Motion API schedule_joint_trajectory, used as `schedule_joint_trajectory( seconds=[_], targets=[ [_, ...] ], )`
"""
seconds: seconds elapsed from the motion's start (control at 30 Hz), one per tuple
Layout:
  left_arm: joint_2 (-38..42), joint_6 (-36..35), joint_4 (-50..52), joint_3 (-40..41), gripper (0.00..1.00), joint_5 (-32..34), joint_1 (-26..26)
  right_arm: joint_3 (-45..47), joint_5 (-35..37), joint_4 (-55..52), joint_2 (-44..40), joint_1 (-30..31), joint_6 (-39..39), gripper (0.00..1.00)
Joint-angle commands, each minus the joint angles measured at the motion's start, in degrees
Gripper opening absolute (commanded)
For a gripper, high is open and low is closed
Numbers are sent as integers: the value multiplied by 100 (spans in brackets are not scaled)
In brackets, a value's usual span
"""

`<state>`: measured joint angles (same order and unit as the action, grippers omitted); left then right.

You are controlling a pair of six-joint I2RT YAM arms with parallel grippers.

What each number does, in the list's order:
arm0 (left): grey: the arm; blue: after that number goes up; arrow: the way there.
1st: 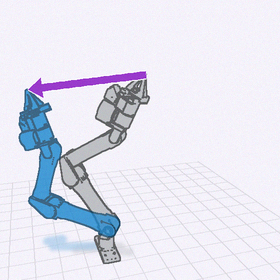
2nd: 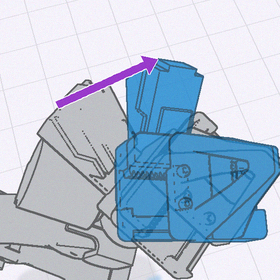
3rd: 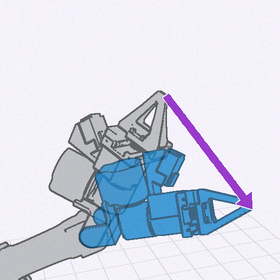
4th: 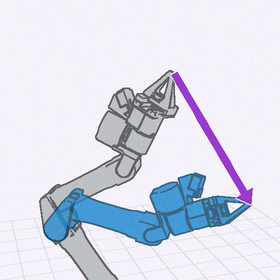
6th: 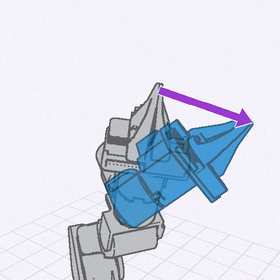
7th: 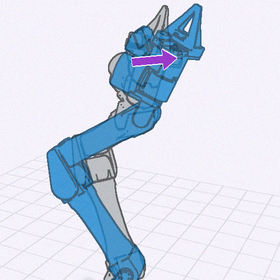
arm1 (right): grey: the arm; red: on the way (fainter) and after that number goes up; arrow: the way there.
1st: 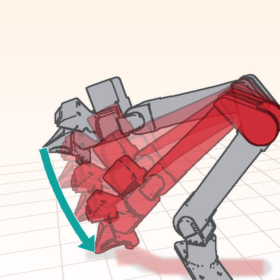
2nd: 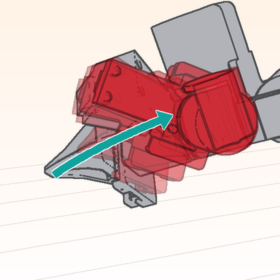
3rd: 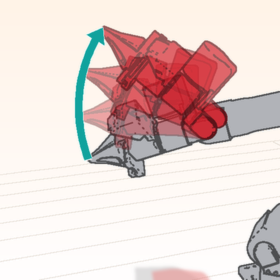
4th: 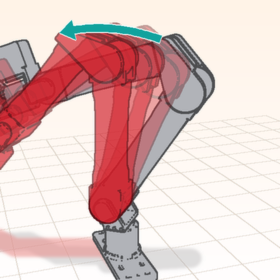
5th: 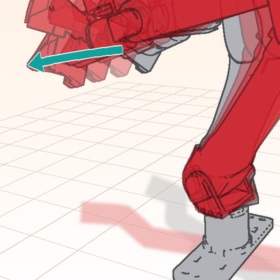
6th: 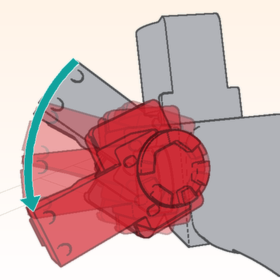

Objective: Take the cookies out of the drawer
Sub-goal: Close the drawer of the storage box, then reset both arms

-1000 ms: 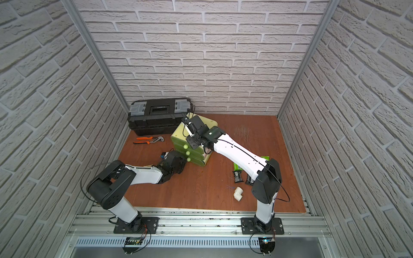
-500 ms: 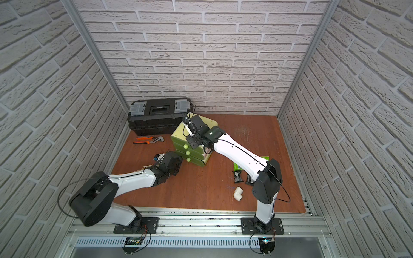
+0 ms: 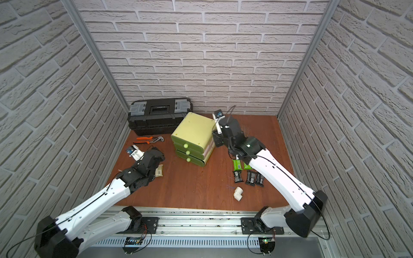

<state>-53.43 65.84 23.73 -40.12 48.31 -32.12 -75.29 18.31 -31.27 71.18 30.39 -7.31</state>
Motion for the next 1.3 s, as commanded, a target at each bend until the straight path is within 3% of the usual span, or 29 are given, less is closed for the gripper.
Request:
schedule_joint_trajectory(
  seconds=[0.0, 0.1, 0.23, 0.33, 0.43, 0.63, 0.97, 1.27],
  targets=[
    [260, -2750, -303, 266, 99, 620, 526, 1224, 277, 597, -648, -830, -453, 52],
    [449, -4238, -1192, 713, 99, -376, 1413, 2357, 307, 1148, -1117, -1600, -490, 57],
    [513, -4833, -1843, 1114, 98, -1707, 2585, 3570, 63, 2384, -1249, -2356, -302, 62],
    [434, -5171, -2298, 1382, 98, -2144, 3058, 4229, -610, 3441, -1059, -2766, -194, 66],
    [324, -5303, -2697, 1602, 98, -2569, 3368, 4747, -792, 4551, -682, -2867, 21, 67],
    [-150, -5826, -3817, 2038, 98, -3146, 3457, 5430, -978, 6749, 247, -2933, 409, 67],
    [-1049, -6216, -5583, 2480, 98, -3683, 3473, 5708, -1570, 8795, 1594, -3004, 916, 67],
    [-2622, -6575, -6870, 1943, 98, -4233, 3474, 5222, -1133, 7819, 1570, -3014, 751, 68]
  ],
)
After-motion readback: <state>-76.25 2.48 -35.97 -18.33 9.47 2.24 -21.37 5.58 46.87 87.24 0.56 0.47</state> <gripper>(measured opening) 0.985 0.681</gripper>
